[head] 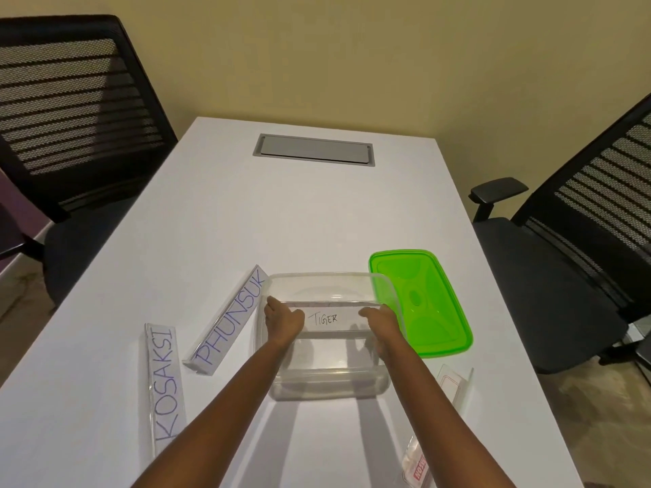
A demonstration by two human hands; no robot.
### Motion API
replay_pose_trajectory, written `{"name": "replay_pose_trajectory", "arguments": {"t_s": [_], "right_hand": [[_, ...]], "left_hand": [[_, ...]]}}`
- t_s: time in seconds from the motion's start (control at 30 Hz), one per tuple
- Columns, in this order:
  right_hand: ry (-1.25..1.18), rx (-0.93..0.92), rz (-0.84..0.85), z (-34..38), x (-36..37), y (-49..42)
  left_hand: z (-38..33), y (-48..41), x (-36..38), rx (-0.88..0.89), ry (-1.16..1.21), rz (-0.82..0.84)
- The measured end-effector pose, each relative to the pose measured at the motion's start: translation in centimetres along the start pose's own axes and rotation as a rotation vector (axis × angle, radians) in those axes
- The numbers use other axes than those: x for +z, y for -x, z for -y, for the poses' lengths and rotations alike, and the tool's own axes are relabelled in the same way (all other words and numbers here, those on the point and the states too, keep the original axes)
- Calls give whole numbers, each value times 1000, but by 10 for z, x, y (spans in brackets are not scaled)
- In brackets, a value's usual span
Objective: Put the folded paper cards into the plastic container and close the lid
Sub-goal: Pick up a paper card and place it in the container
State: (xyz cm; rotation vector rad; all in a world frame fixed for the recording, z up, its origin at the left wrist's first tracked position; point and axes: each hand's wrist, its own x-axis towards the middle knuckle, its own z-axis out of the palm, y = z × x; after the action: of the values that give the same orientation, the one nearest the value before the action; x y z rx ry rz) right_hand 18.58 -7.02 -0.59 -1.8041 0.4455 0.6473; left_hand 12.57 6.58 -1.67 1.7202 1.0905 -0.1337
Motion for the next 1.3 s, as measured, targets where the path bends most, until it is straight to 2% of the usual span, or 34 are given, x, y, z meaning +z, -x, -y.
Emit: {"name": "replay_pose_trajectory", "arguments": {"t_s": [0.13, 0.47, 0.7, 0.8, 0.9, 1.0, 1.17, 1.3], "right_hand": [[-241, 121, 54, 4, 1, 8], [-505, 189, 71, 0, 3, 11], [-442, 194, 123, -8, 4, 15], [-415, 192, 119, -8, 8, 16], [-367, 187, 122, -9, 13, 19], [-300, 160, 145, -8, 13, 20], [-225, 63, 184, -8, 8, 23], [-210, -135, 170, 0, -16, 36]], "left_hand": [[-1, 3, 2, -12, 46, -63], [1, 12, 2, 1, -13, -64], [7, 29, 1, 112, -195, -27], [11, 38, 2, 94, -231, -11], [13, 38, 2, 51, -220, 87], [13, 35, 0, 75, -242, 123], [13, 35, -2, 128, -239, 88], [9, 59, 4, 369, -255, -108]]}}
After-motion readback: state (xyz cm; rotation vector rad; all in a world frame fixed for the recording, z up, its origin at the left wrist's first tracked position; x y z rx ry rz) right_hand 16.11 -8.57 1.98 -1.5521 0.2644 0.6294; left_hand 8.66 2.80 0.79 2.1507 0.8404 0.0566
